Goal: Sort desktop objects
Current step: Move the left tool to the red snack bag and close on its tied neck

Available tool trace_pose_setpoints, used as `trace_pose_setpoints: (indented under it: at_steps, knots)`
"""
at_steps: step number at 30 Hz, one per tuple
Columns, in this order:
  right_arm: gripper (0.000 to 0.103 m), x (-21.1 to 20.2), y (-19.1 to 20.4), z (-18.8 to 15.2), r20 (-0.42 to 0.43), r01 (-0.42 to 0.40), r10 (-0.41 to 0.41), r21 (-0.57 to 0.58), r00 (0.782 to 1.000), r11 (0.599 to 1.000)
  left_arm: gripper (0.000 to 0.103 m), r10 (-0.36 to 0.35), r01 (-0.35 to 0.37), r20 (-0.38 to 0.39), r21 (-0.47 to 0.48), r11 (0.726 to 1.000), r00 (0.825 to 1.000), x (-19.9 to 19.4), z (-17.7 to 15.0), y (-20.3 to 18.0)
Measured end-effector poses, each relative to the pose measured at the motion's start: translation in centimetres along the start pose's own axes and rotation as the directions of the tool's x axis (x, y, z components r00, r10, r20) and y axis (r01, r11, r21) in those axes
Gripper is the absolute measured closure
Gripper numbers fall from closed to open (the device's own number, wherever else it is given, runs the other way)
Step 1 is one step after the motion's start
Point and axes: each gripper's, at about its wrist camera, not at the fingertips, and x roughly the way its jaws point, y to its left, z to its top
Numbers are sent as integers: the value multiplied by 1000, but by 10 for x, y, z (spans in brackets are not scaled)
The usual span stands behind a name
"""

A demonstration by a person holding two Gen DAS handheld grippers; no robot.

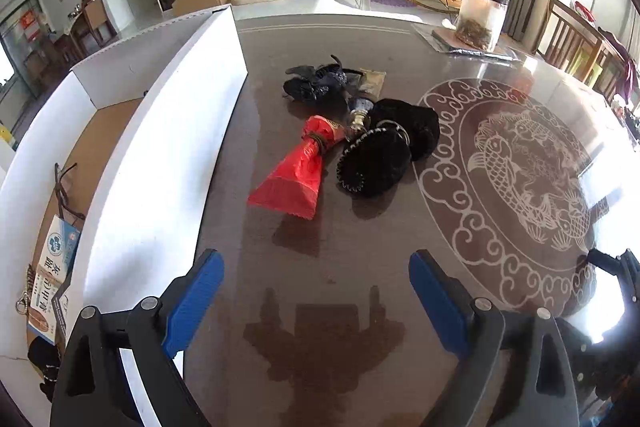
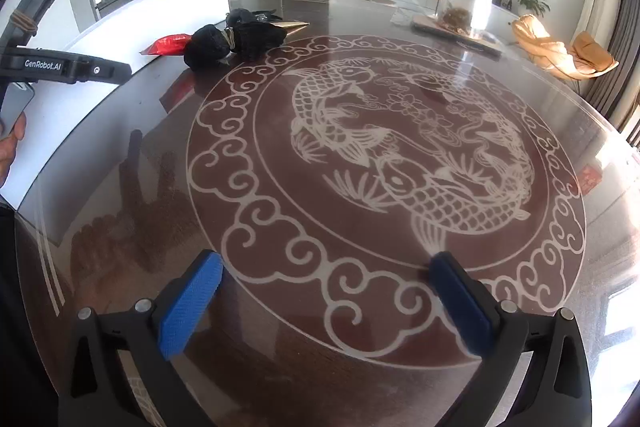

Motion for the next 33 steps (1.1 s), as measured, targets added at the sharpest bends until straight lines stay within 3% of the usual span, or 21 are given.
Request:
trace_pose_setpoints:
  at_steps: [3, 8, 11, 12, 15, 19, 22, 28, 30, 32, 33]
  knots:
    - [0, 0, 0, 0, 0, 0, 0, 0, 1000, 1000, 8, 24, -21, 49, -64, 998, 999, 4, 29, 11]
    - [0, 0, 0, 0, 0, 0, 0, 0, 1000, 1000, 8, 108, -105, 33, -88, 991, 994, 45, 68, 7]
    - [0, 1, 0, 0, 0, 0, 0, 0, 1000, 1000, 8, 234, -233, 29, -23, 972, 972, 70, 79, -9]
    - [0, 0, 0, 0, 0, 0, 0, 1, 1000, 1000, 8, 214, -214, 27, 4, 977, 977, 77, 79, -15]
    - [0, 1, 0, 0, 0, 0, 0, 0, 1000, 1000, 4, 17, -17, -4, 40, 999, 1000, 90, 72, -31]
    - [0, 1, 0, 0, 0, 0, 0, 0, 1000, 1000, 6, -119, 123, -42, 113, 986, 992, 92, 56, -63]
    - [0, 1, 0, 0, 0, 0, 0, 1, 1000, 1000, 6, -43, 44, -5, 124, 991, 999, 83, 48, -67]
    - [0, 1, 0, 0, 0, 0, 0, 1, 1000, 1000, 5, -28, 29, -48, 19, 999, 998, 92, 43, -30]
    - [0, 1, 0, 0, 0, 0, 0, 1, 1000, 1000, 20, -36, 36, -10, -12, 999, 999, 88, 39, -20]
    - [0, 1, 0, 0, 0, 0, 0, 1, 1000, 1000, 73, -19, 20, 22, -39, 999, 1000, 84, 39, -13]
    - [0, 1, 0, 0, 0, 0, 0, 1, 1000, 1000, 81, -22, 23, 20, -42, 999, 1000, 83, 40, -11]
